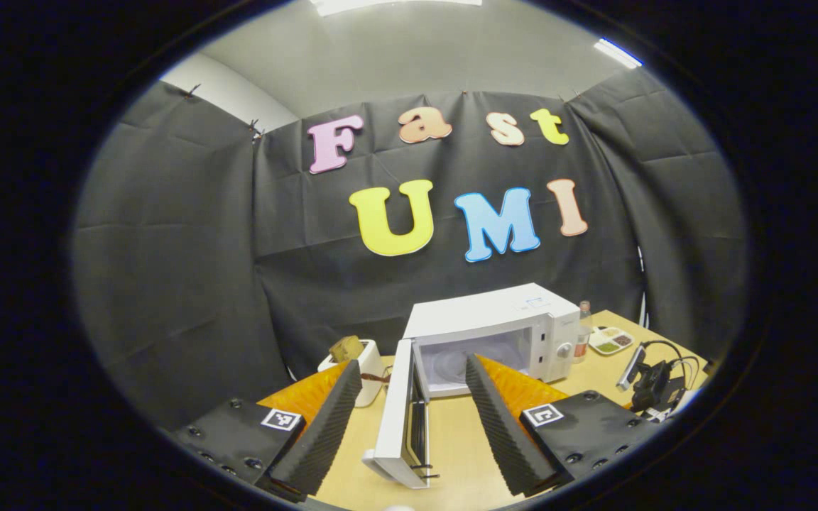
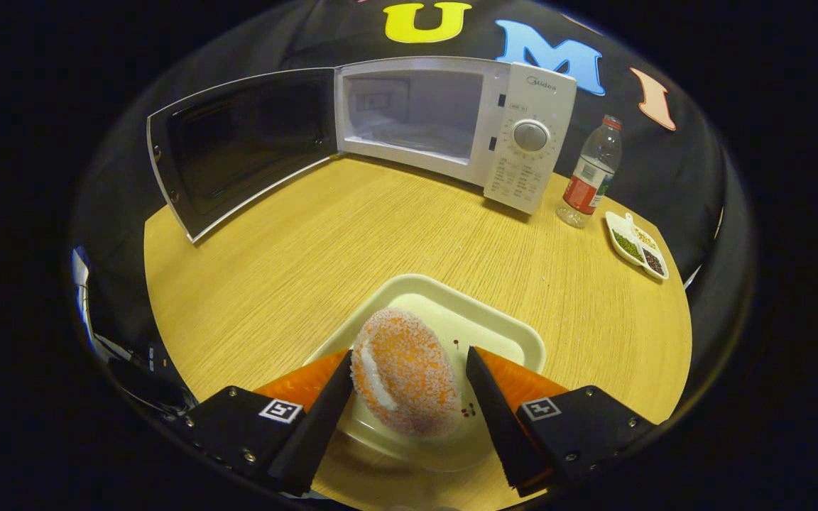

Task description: Open the microwave oven with the left hand, put the food in, and close the microwave oven.

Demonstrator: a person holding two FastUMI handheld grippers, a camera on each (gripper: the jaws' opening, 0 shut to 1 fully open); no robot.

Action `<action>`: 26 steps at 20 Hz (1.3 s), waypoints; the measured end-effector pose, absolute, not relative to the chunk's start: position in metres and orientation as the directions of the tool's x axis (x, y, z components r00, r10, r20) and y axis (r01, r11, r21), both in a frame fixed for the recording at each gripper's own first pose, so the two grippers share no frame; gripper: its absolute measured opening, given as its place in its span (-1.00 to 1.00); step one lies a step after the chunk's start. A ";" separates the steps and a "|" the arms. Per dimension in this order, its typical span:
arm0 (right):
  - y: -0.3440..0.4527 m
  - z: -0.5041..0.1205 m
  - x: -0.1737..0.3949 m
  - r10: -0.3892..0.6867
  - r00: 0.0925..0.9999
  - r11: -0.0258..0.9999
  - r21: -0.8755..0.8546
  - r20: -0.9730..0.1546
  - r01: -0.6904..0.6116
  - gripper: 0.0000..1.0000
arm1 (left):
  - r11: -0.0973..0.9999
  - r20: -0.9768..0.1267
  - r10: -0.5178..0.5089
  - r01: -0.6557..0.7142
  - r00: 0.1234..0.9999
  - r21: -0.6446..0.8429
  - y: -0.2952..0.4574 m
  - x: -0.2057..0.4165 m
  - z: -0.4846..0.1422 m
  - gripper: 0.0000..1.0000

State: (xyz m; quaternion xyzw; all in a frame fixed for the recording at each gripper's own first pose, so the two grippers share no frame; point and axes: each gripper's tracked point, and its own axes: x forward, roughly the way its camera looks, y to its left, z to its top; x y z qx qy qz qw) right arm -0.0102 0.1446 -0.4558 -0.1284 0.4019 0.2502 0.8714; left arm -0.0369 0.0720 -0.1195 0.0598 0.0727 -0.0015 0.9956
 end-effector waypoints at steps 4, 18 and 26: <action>0.147 -0.453 -0.010 0.341 0.524 0.847 0.014 -0.780 -0.531 0.60 | 0.991 -0.158 0.011 0.010 0.987 0.133 0.073 -0.030 -0.124 1.00; 0.264 -0.323 0.070 0.572 0.576 0.820 0.393 -0.584 -0.416 0.07 | 0.993 -0.164 0.006 0.014 0.986 0.120 0.087 -0.011 -0.138 1.00; 0.331 -0.319 0.183 0.508 0.729 0.822 0.512 -0.459 -0.250 0.07 | 0.990 -0.205 0.055 -0.027 0.977 0.136 0.123 0.001 -0.167 1.00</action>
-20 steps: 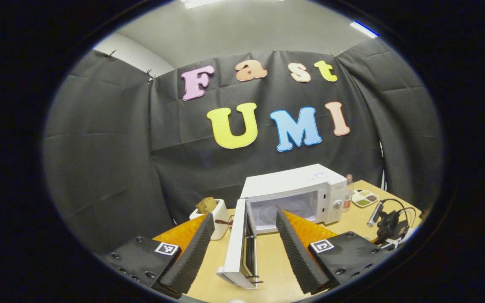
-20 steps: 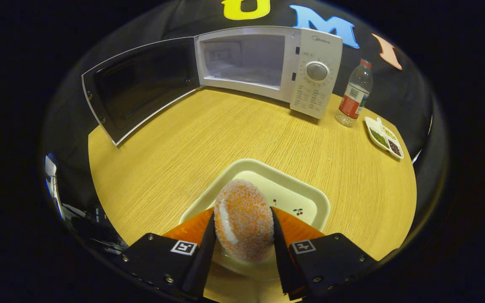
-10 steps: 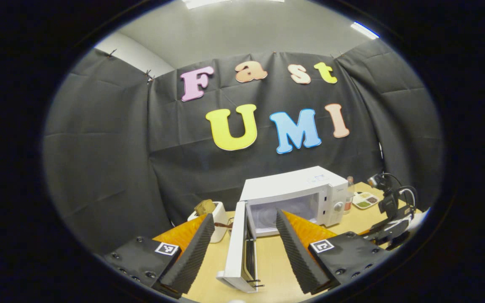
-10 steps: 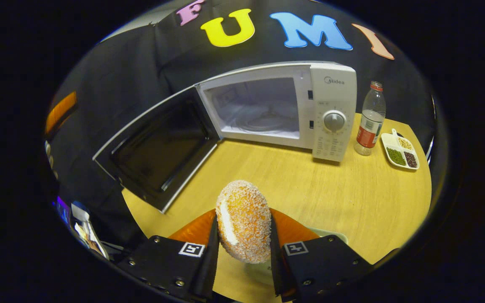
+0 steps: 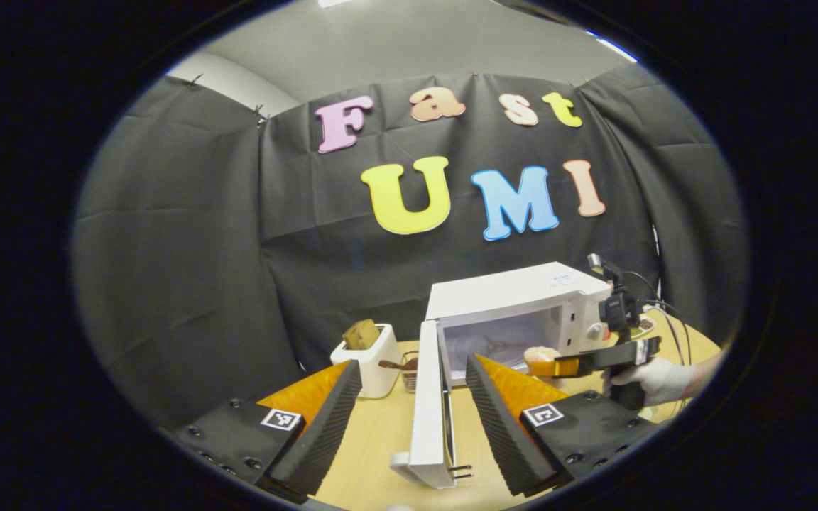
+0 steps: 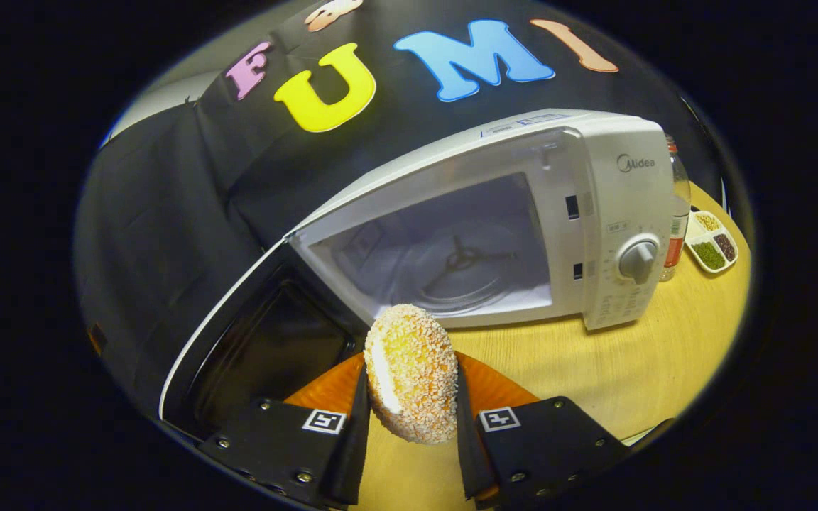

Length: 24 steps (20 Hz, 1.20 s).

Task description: Open the microwave oven with the left hand, put the food in, and close the microwave oven.

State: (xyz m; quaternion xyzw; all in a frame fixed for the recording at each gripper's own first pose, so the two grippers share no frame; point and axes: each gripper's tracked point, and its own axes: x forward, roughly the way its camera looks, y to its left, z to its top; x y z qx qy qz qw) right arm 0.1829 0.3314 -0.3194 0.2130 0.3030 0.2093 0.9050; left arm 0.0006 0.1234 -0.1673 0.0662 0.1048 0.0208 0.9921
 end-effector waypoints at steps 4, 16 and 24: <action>0.358 -0.325 0.240 0.399 0.830 0.825 0.548 -0.389 -0.140 0.07 | 0.988 -0.221 0.093 -0.061 0.971 0.145 0.141 0.004 -0.190 0.94; 0.360 -0.367 0.337 0.084 0.951 0.863 0.499 -0.299 0.081 0.13 | 0.979 -0.248 0.134 -0.089 0.959 0.186 0.167 -0.001 -0.228 0.95; 0.355 -0.377 0.338 0.025 0.953 0.902 0.419 -0.301 0.108 0.71 | 0.972 -0.246 0.157 -0.106 0.956 0.211 0.170 -0.003 -0.229 0.98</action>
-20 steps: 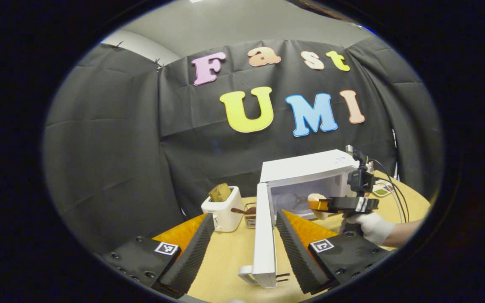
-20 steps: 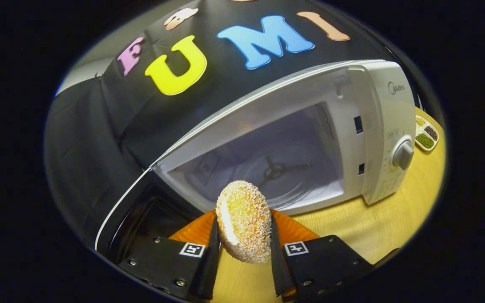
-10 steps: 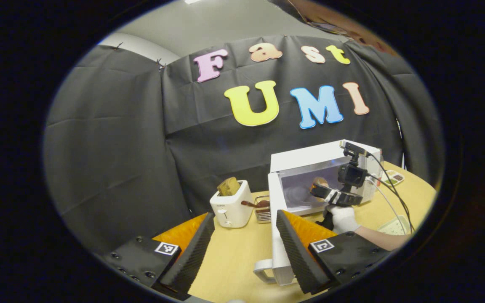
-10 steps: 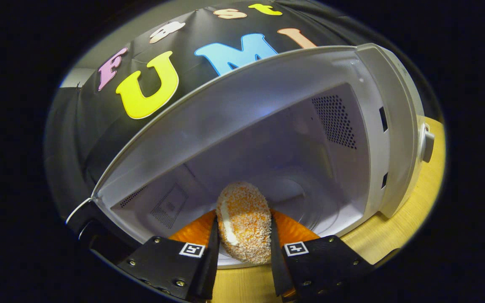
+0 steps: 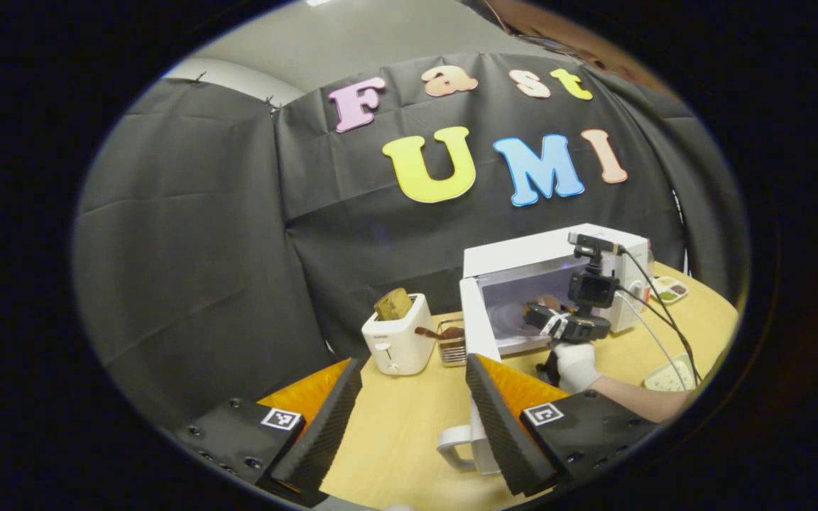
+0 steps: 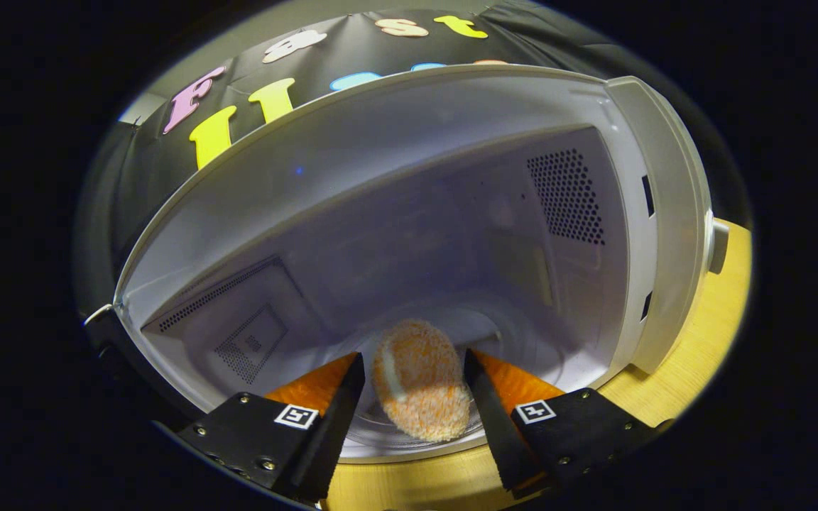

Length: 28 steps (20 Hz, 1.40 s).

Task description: Open the microwave oven with the left hand, put the food in, and close the microwave oven.

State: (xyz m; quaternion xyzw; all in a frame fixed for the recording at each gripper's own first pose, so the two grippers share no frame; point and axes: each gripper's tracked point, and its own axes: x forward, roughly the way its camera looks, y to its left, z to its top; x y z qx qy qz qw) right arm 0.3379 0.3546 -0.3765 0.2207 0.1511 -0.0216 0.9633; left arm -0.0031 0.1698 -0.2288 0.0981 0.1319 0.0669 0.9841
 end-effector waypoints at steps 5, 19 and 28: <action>0.354 -0.374 0.330 0.052 0.945 0.896 0.433 -0.322 0.098 0.72 | 0.971 -0.237 0.157 -0.106 0.959 0.214 0.169 -0.005 -0.226 1.00; 0.281 -0.169 0.185 0.239 0.962 0.963 0.163 -0.133 -0.217 0.71 | 0.982 -0.170 0.152 -0.129 0.974 0.139 0.172 -0.013 -0.184 1.00; 0.167 -0.076 0.113 0.164 0.984 0.986 0.051 -0.075 -0.160 0.71 | 0.978 -0.176 0.155 -0.126 0.972 0.165 0.185 -0.021 -0.197 1.00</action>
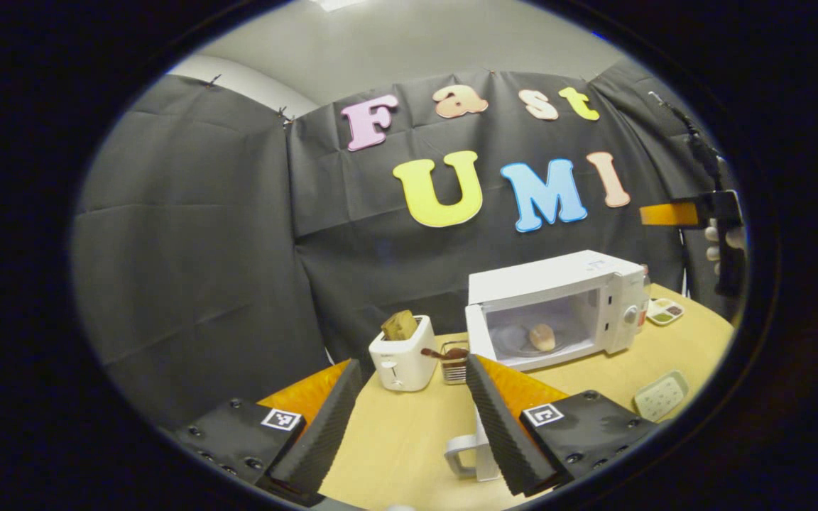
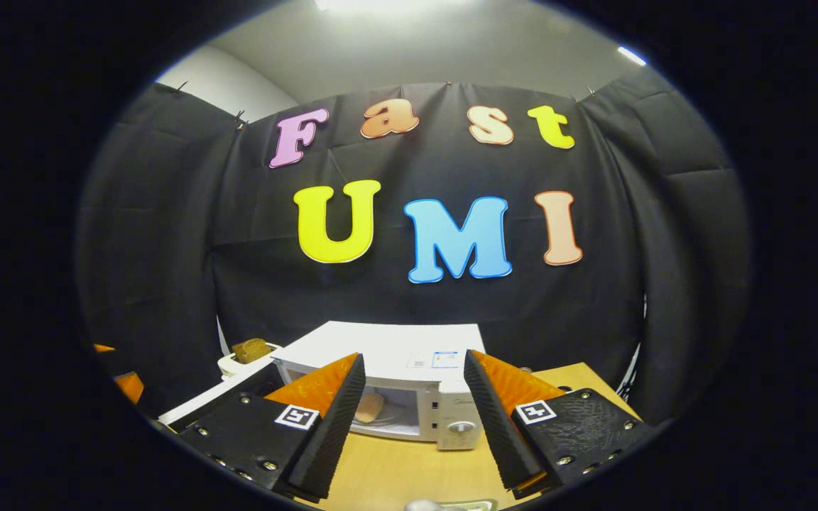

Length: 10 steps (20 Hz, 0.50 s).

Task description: Open the microwave oven with the left hand, put the food in, and close the microwave oven.

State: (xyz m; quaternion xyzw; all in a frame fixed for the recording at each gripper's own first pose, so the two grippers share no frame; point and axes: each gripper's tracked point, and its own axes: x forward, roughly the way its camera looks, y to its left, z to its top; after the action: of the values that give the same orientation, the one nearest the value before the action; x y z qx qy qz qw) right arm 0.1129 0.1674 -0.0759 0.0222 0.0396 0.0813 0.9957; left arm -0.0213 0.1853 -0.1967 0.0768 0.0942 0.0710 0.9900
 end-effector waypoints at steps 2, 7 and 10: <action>0.139 -0.068 0.097 0.130 0.988 0.991 0.045 -0.084 -0.127 0.70 | 0.977 -0.190 0.169 -0.138 0.967 0.165 0.197 -0.027 -0.207 1.00; 0.090 -0.064 0.068 0.071 0.989 0.997 0.025 -0.130 -0.068 0.70 | 0.967 -0.240 0.216 -0.173 0.947 0.187 0.229 -0.045 -0.256 1.00; 0.077 -0.061 0.055 0.055 0.989 0.998 0.025 -0.139 -0.052 0.71 | 0.966 -0.291 0.234 -0.190 0.928 0.173 0.236 -0.054 -0.297 0.89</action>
State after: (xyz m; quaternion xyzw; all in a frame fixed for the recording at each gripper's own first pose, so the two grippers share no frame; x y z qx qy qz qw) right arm 0.0547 0.0766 -0.0613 0.0107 0.0701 0.0270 0.9971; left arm -0.0543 0.2358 -0.2968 0.0709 0.1564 0.1084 0.9792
